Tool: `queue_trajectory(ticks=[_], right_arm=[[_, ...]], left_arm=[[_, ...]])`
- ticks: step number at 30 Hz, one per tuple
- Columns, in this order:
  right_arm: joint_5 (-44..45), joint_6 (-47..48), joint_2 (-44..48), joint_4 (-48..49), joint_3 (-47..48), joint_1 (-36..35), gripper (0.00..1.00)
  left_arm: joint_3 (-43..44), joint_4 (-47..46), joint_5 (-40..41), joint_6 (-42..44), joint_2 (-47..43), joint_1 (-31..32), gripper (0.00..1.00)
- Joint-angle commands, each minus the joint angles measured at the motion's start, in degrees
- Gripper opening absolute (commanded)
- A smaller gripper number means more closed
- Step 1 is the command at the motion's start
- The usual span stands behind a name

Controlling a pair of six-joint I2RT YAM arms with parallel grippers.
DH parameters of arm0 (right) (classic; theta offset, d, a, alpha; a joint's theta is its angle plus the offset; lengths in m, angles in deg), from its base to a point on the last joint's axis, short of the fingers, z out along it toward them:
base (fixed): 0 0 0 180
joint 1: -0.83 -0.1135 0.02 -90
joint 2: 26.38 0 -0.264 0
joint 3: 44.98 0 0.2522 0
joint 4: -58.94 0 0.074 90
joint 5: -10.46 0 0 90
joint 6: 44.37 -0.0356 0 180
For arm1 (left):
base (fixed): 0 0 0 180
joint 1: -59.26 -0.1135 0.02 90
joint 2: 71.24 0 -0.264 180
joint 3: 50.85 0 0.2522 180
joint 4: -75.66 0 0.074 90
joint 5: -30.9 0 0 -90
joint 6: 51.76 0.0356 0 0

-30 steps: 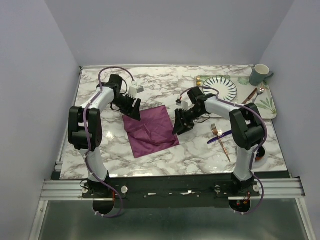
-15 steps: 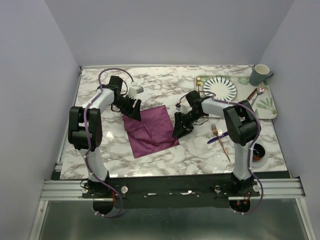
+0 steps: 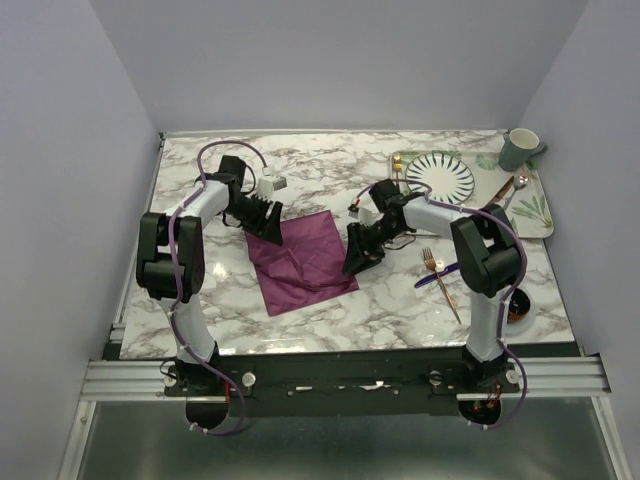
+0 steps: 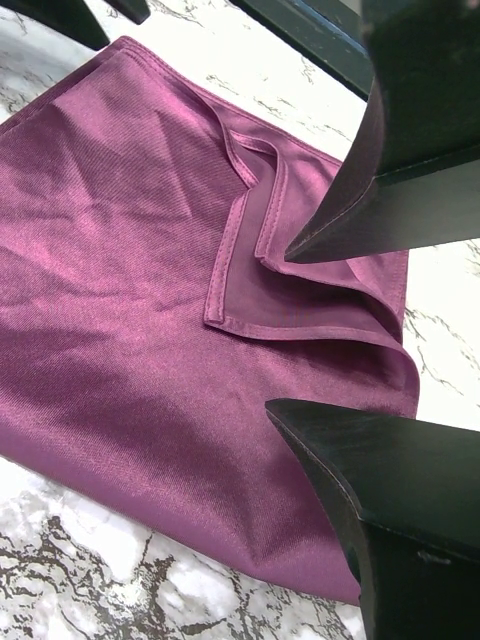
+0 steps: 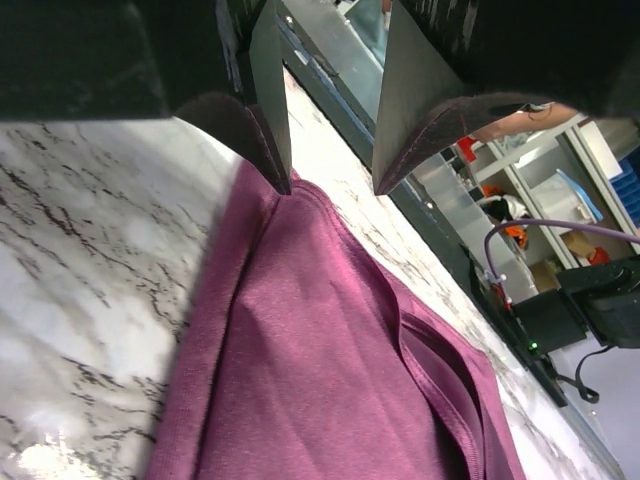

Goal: Fold the napkin into a case and place the utensils inside
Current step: Smooth out the square-folded napkin at the center of the board.

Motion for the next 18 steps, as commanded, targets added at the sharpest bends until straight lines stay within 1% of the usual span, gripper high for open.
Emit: queue_trajectory(ticks=[1,10,16,17,18], right_arm=[[2.07,-0.65,2.50,0.97,-1.20,-0.68,0.46],[2.42,-1.01,-2.42,1.05,-0.15,-1.29,0.46],[1.46,-1.53,-4.53,1.05,1.35,-1.65,0.45],[1.37,-1.62,-4.79,0.97,1.43,-1.65,0.44],[1.28,-1.53,-4.71,0.96,1.43,-1.73,0.39]], left_arm=[[-0.66,-1.62,-0.38,-0.61,-0.69,0.40,0.66],[-0.39,-1.98,-0.64,-0.70,-0.60,0.40,0.66],[-0.92,-1.71,-0.64,0.71,-0.69,0.49,0.66],[-0.83,-1.54,-0.64,0.80,-0.43,0.57,0.66],[-0.92,-1.45,-0.64,1.23,-0.34,0.57,0.66]])
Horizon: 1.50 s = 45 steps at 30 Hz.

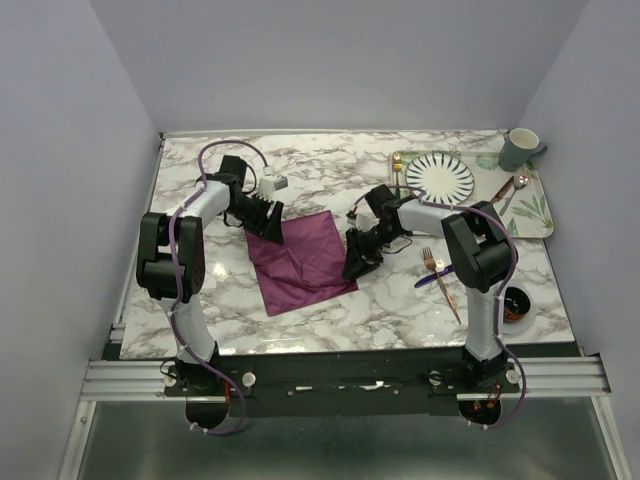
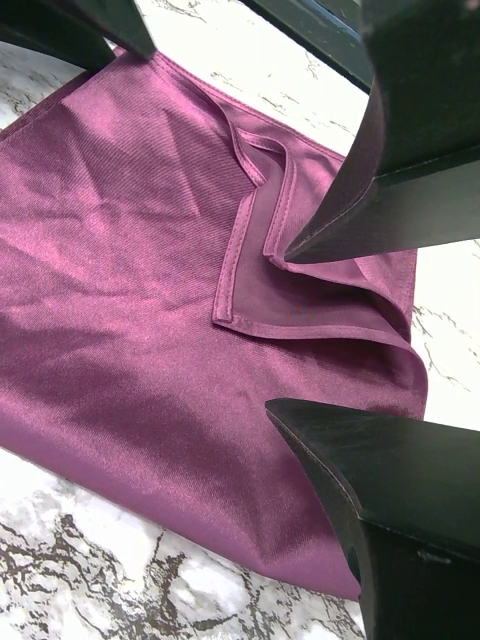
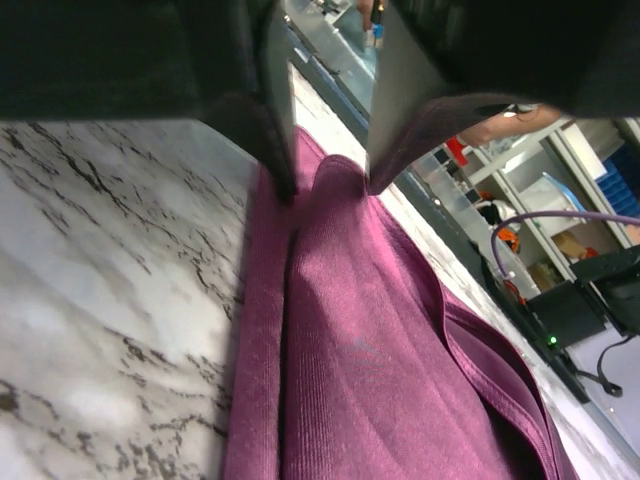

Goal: Fold the napkin into a case and place the utensils inside
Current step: Smooth out the square-folded napkin at the center of the board.

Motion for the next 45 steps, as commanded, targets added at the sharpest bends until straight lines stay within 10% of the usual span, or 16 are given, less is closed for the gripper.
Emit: queue_trajectory(ticks=[1,18,45], right_arm=[[0.51,-0.14,-1.49,0.81,1.37,-0.84,0.36],[0.60,0.30,-1.23,0.20,1.46,-0.93,0.01],[2.62,1.18,-0.97,-0.33,1.02,-0.84,0.01]], left_arm=[[-0.66,-0.01,-0.73,1.57,-0.25,0.36,0.66],[0.39,2.37,-3.28,2.62,4.40,1.76,0.67],[-21.03,8.52,-3.01,32.31,-15.35,0.97,0.52]])
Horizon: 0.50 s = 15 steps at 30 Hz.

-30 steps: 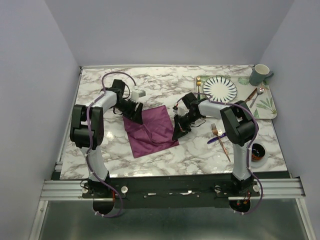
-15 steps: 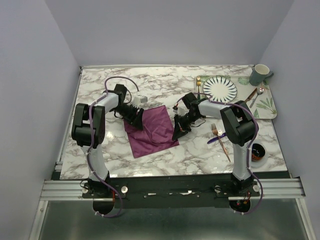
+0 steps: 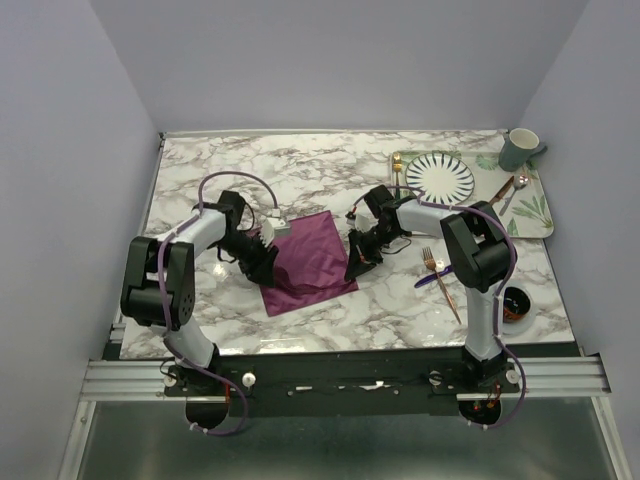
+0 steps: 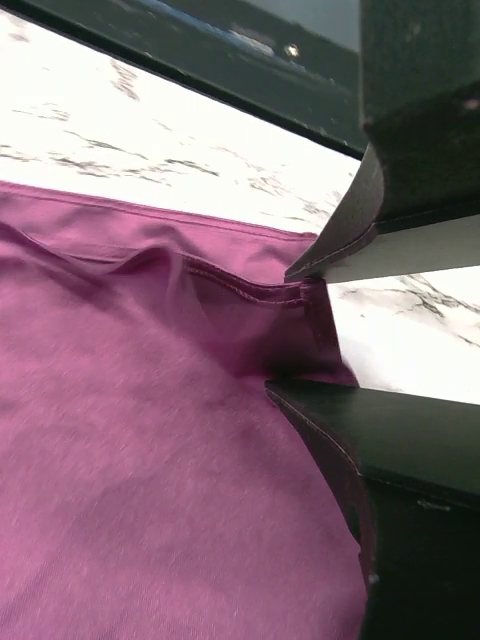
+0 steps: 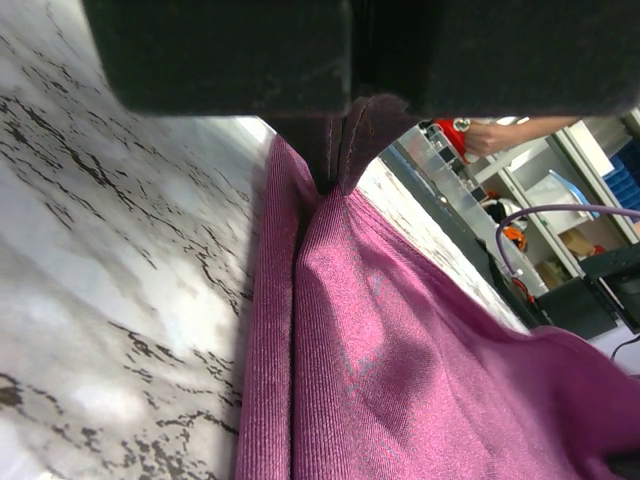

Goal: Fold the napkin into a case and place the utensils inside
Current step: Smooth out the square-folded napkin at the center of the board.

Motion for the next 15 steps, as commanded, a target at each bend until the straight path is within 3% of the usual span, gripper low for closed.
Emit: queue_trajectory(ticks=[1,6,11,15], right_arm=[[1.53,1.01,-0.57,-0.31,0.67,-0.31,0.01],[1.44,1.27,-0.48,-0.66,0.76,-0.40,0.01],[1.53,1.45,-0.22,-0.84,0.67,-0.31,0.01],[1.44,1.62,-0.57,-1.10,1.28,-0.31,0.01]], left_arm=[[-5.44,-1.03,1.64,12.62,-5.62,-0.69,0.52],[-10.27,-2.00,4.36,19.14,-9.48,-1.04,0.54],[-12.83,-4.28,5.25,22.05,-13.53,-3.06,0.62],[-17.56,-7.28,7.09,26.95,-21.33,-3.41,0.63]])
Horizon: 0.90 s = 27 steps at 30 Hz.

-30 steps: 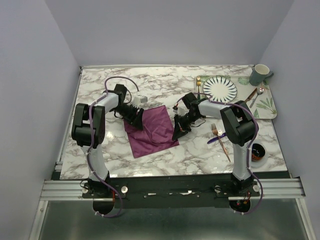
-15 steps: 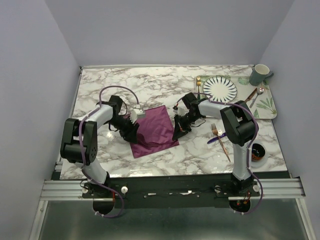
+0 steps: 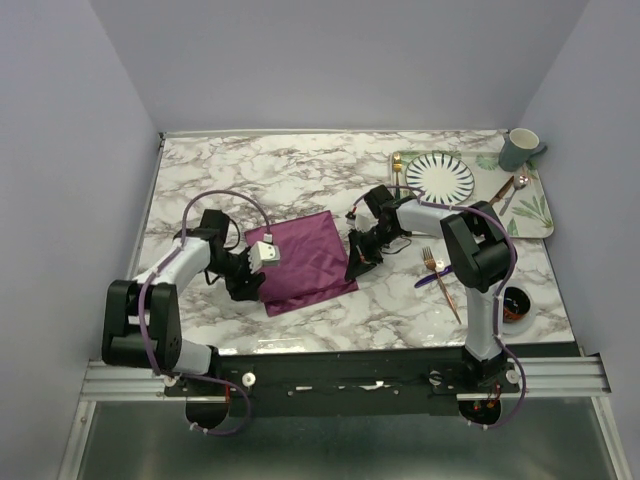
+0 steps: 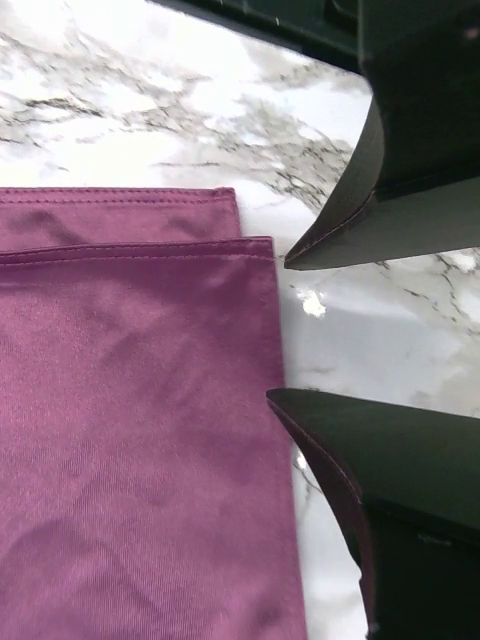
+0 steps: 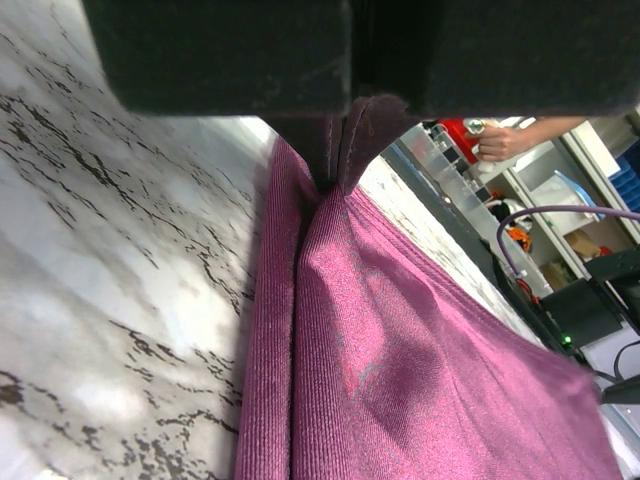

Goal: Fold the napkin into a case and place the utensils inside
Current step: Smooth out the square-folded napkin at the center of the board.

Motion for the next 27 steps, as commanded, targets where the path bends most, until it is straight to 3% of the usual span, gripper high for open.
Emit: queue_trajectory(ticks=[1,6,18,27], right_arm=[[1.11,1.03,-0.57,-1.12,1.28,-0.31,0.01],[1.11,1.21,-0.48,-1.21,1.20,-0.31,0.01],[1.20,1.12,-0.66,-1.21,1.02,-0.31,0.01],[1.20,1.12,-0.84,-1.21,1.02,-0.31,0.01]], left_arm=[[-4.44,-3.69,2.50,9.11,-8.91,-0.55,0.62],[-10.32,-5.62,4.26,13.43,-16.55,1.11,0.60],[-16.49,-17.84,11.73,0.88,-24.74,14.11,0.57],[-17.81,-21.00,16.30,-3.26,-24.40,19.22,0.56]])
